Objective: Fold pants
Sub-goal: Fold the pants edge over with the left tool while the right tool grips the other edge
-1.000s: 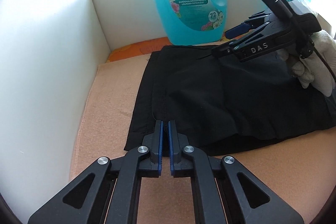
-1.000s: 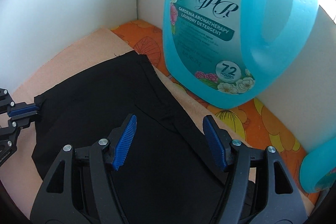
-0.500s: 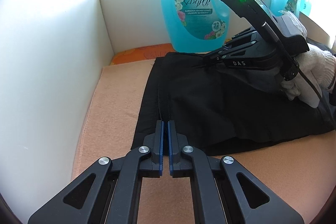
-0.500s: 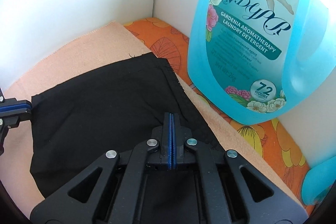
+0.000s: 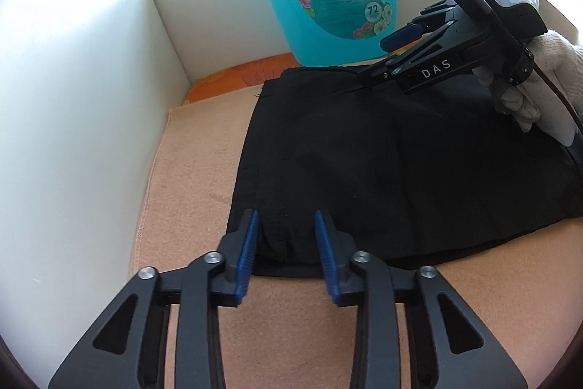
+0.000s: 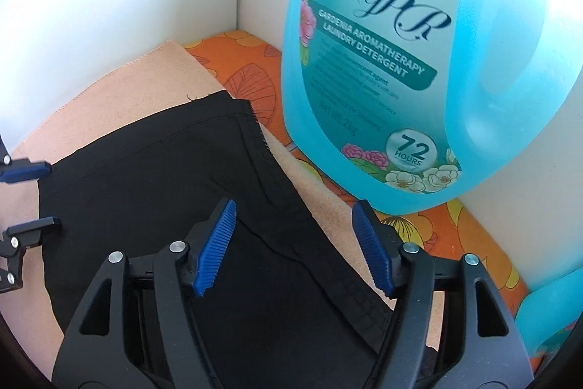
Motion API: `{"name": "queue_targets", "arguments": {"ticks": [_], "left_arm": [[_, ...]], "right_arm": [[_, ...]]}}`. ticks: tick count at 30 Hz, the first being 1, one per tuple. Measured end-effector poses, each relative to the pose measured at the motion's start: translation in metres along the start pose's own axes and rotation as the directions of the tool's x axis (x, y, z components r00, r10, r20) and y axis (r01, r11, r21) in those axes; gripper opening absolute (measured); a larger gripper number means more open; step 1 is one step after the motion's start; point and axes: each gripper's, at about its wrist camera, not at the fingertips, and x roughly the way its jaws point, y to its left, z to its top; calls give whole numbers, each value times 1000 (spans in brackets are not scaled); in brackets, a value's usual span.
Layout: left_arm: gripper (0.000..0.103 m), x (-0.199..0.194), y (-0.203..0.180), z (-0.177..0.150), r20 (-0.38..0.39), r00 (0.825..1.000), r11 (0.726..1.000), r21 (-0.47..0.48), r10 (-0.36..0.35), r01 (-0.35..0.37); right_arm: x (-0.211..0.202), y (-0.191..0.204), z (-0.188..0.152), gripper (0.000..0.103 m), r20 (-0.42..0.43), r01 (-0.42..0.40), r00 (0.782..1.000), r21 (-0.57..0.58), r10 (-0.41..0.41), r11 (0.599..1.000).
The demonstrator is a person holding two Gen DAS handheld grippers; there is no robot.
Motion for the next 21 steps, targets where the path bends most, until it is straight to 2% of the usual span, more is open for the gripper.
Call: {"name": "queue_targets", "arguments": {"ticks": [2, 3, 4, 5, 6, 7, 11, 14, 18, 21], "left_arm": [[5, -1, -6, -1, 7, 1000, 999, 32, 18, -18], [4, -3, -8, -1, 15, 1000, 999, 44, 16, -17], [2, -5, -10, -2, 22, 1000, 998, 52, 15, -16], [2, -7, -12, -3, 31, 999, 998, 57, 11, -13], [1, -9, -12, -3, 37, 999, 998, 55, 8, -10], [1, -9, -10, -3, 43, 999, 999, 49, 8, -10], [1, -17, 1, -6, 61, 998, 1000, 4, 24, -24], [0, -18, 11, -9, 53, 998, 1000, -11, 28, -28], [0, -20, 23, -13, 56, 997, 998, -56, 43, -40], [2, -19, 34, -13, 40, 999, 995, -98, 24, -20]], "right_arm": [[6, -3, 0, 65, -8, -25, 1000, 22, 25, 999], [7, -3, 0, 60, -2, -47, 999, 33, 47, 998], [9, -2, 1, 40, 0, -72, 997, 42, 72, 997], [8, 0, 1, 28, 8, -39, 999, 44, 39, 998], [10, 4, 2, 21, 9, -32, 999, 31, 32, 999], [16, 9, 6, 8, 7, -49, 999, 23, 49, 999], [9, 23, 10, 5, 52, 14, 999, -15, -13, 1000], [5, 27, 17, 4, 73, 17, 997, -17, -16, 1000], [20, 33, 27, 4, 45, 41, 998, -23, -40, 999], [26, 36, 22, 5, -6, 36, 999, -52, -36, 998]]}}
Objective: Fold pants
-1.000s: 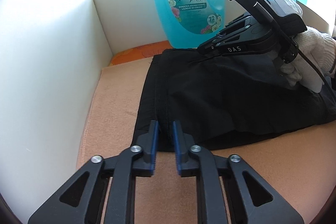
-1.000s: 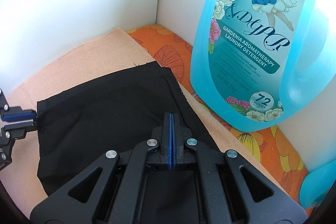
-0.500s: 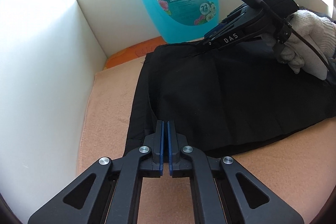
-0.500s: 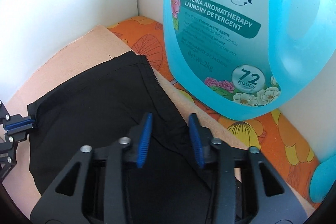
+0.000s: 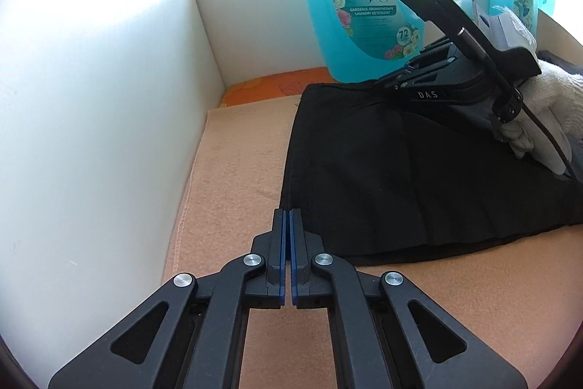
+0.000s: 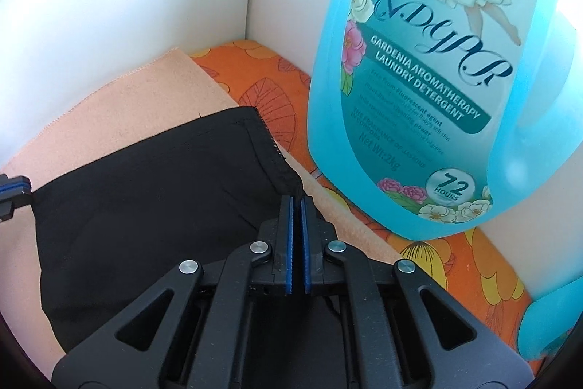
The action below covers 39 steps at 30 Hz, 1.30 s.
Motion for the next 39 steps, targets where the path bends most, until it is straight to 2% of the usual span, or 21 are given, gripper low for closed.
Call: {"name": "queue_targets", "arguments": {"ticks": [3, 5, 6, 7, 8, 10, 12, 13, 16, 19, 21, 22, 24, 25, 27, 29, 32, 35, 39], "left_arm": [[15, -1, 12, 0, -5, 1000, 999, -50, 10, -10], [16, -1, 17, 0, -23, 1000, 997, -69, -21, 19], [23, -1, 18, -1, -29, 999, 997, -72, -25, 23], [29, -2, 19, -1, -32, 999, 997, -78, -32, 29], [40, -3, 20, -1, -30, 998, 995, -91, -48, 45], [46, -5, 24, 0, -15, 995, 985, -142, -99, 96], [58, -1, 25, 1, -31, 987, 970, -191, -159, 150], [59, 3, 23, 1, -47, 985, 969, -194, -167, 155], [59, 17, 12, 0, -104, 989, 983, -161, -101, 84], [58, 27, 4, -3, -114, 990, 987, -148, -86, 69], [41, 26, 2, -2, -98, 990, 985, -148, -106, 91], [39, 25, 1, -2, -94, 990, 985, -150, -104, 89], [20, 23, -3, -1, -79, 994, 989, -127, -81, 71], [16, 22, -4, -1, -76, 995, 991, -120, -62, 52], [7, 17, 2, -1, -50, 996, 987, -148, -72, 64], [6, 10, 5, -2, -26, 996, 982, -168, -89, 83], [5, 7, -3, -2, -16, 997, 989, -126, -76, 73], [5, 5, -11, -3, -6, 997, 991, -108, -80, 79], [5, 0, -15, -4, 2, 997, 993, -90, -72, 72]], "right_arm": [[-5, 4, 2, 7, 4, 31, 1000, -22, -31, 999], [-18, 4, 3, 34, 30, 30, 999, -15, -29, 999], [-26, 5, 2, 39, 50, 29, 998, -17, -28, 999], [-35, 6, 1, 40, 66, 24, 998, -23, -23, 999], [-43, 6, -1, 40, 79, 19, 997, -15, -17, 1000], [-61, -1, -8, 41, 95, -33, 995, 36, 29, 999], [-76, -4, -17, 41, 109, -93, 990, 74, 85, 993], [-84, -4, -22, 41, 113, -99, 990, 82, 90, 992], [-100, 0, -39, 41, 112, -142, 985, 103, 130, 985], [-106, 0, -46, 41, 86, -192, 980, 143, 181, 971], [-98, 3, -39, 41, 76, -219, 975, 175, 209, 960], [-96, 3, -37, 41, 74, -233, 972, 189, 223, 954], [-98, 4, -36, 44, 77, -265, 964, 230, 254, 936], [-96, 4, -31, 50, 83, -288, 958, 253, 275, 924], [-89, 10, -22, 59, 88, -332, 943, 283, 321, 900], [-80, 16, -10, 60, 84, -356, 934, 315, 348, 880], [-61, 26, 8, 60, 63, -378, 922, 366, 383, 850], [-36, 38, 21, 60, 14, -358, 922, 407, 386, 840], [-6, 43, 27, 60, -20, -358, 908, 484, 419, 798]]}}
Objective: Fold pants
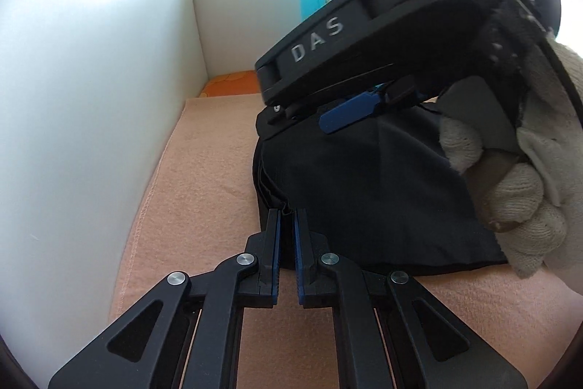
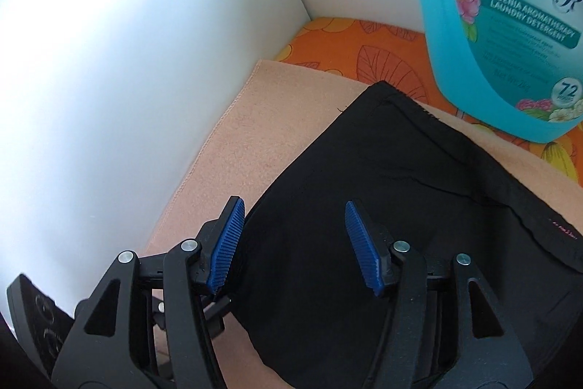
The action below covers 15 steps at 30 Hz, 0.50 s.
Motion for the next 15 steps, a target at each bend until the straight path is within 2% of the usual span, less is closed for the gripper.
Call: {"name": "queue_targets", "arguments": {"ticks": [3, 5, 9, 11, 13, 14, 15], "left_arm": [[5, -1, -1, 0, 1, 1000, 1000, 6, -12, 12], [5, -3, -3, -1, 5, 999, 999, 7, -33, 33], [5, -1, -9, -2, -4, 1000, 999, 30, -29, 29], [5, -3, -9, -2, 3, 1000, 1000, 26, -1, 1], [6, -8, -8, -4, 13, 999, 999, 34, 34, -34], [8, -9, -7, -5, 7, 999, 998, 41, 44, -44], [20, -8, -6, -6, -7, 998, 997, 44, 61, -61]], "right_arm": [[12, 2, 2, 60, -11, -8, 1000, 27, 8, 1000], [14, 9, 3, 60, -6, 13, 1000, 7, -13, 1000], [21, 30, -1, 58, 0, 127, 992, -75, -127, 989], [20, 36, -5, 47, 16, 185, 983, -100, -185, 978], [18, 34, -5, 46, 17, 177, 984, -82, -176, 981], [12, 31, -6, 46, 12, 161, 987, -71, -160, 984], [10, 28, -5, 46, 9, 142, 990, -58, -142, 988]]}}
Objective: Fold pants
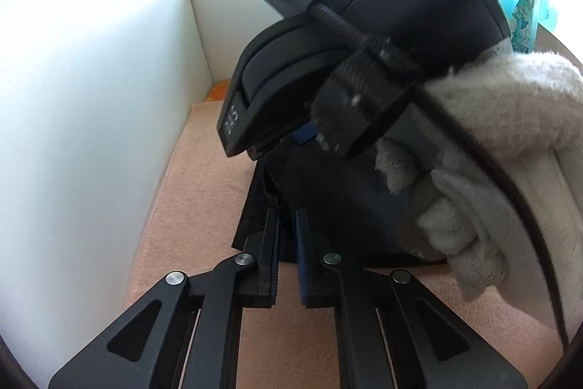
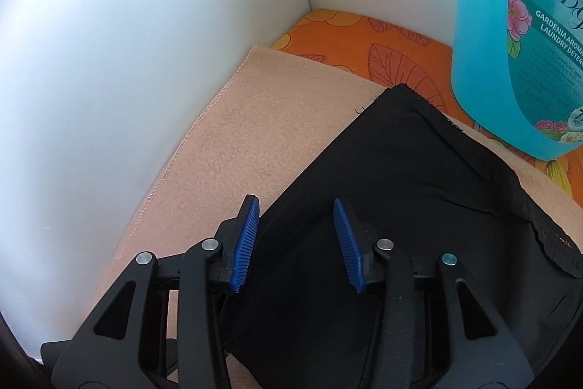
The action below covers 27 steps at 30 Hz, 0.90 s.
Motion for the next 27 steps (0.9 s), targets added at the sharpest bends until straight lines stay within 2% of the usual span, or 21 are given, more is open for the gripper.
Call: {"name": "queue_targets", "arguments": {"ticks": [1, 2, 4, 7, 8, 11, 12, 14, 16, 18, 21, 22, 23, 24, 25, 26, 27], "left_arm": [[30, 3, 2, -1, -22, 1000, 1000, -1, 19, -19], [49, 7, 3, -2, -43, 998, 999, -5, 40, -41], [52, 13, 7, -2, -70, 997, 999, -23, 42, -44], [54, 12, 12, 2, -56, 996, 997, -43, 67, -69], [52, 16, 14, 3, -71, 997, 998, -56, 38, -42], [27, 19, 27, 3, -73, 994, 986, -150, -86, 74], [16, 18, 30, 2, -66, 994, 983, -169, -90, 78], [8, 12, 34, 1, -35, 991, 973, -195, -132, 122], [6, 5, 32, -1, -8, 987, 966, -206, -162, 157], [4, 0, 25, -2, 6, 978, 959, -195, -208, 205], [4, -2, 2, -4, -11, 983, 978, -111, -182, 179], [4, -4, -2, -4, -6, 986, 982, -94, -168, 166], [4, -7, -3, -4, 1, 988, 984, -89, -154, 154], [4, -8, -4, -4, 4, 989, 985, -87, -147, 147], [4, -9, -6, -4, 2, 991, 988, -84, -132, 132], [4, -15, -9, -8, 5, 994, 991, -80, -112, 112], [6, -20, -12, -10, 14, 996, 994, -72, -84, 85]], "right_arm": [[-1, -3, 0, 46, -2, -17, 1000, 8, 17, 1000], [-4, -6, 0, 46, -4, -29, 1000, 12, 29, 1000], [-5, -9, 0, 46, -7, -47, 999, 16, 47, 999], [-3, -12, 2, 46, -6, -67, 998, 29, 67, 997], [-3, -13, 2, 46, -6, -74, 997, 34, 74, 997], [-1, -15, 4, 46, -13, -92, 996, 38, 93, 995], [-1, -16, 5, 46, -19, -97, 995, 40, 98, 995], [0, -16, 7, 52, -39, -111, 993, 38, 112, 993], [2, -13, 10, 58, -53, -117, 991, 39, 119, 992], [4, -8, 11, 59, -60, -92, 994, 22, 93, 996], [11, 3, 11, 58, -58, -32, 998, -30, 30, 999], [11, 6, 11, 53, -53, -1, 999, -49, -2, 999], [11, 6, 10, 37, -45, 38, 998, -59, -41, 998], [12, 4, 9, 28, -40, 56, 997, -60, -59, 997], [11, 0, 9, 16, -39, 55, 998, -48, -57, 997], [11, -7, 9, 10, -40, 36, 999, -27, -37, 999], [9, -13, 8, 8, -41, 8, 999, -9, -8, 1000]]}}
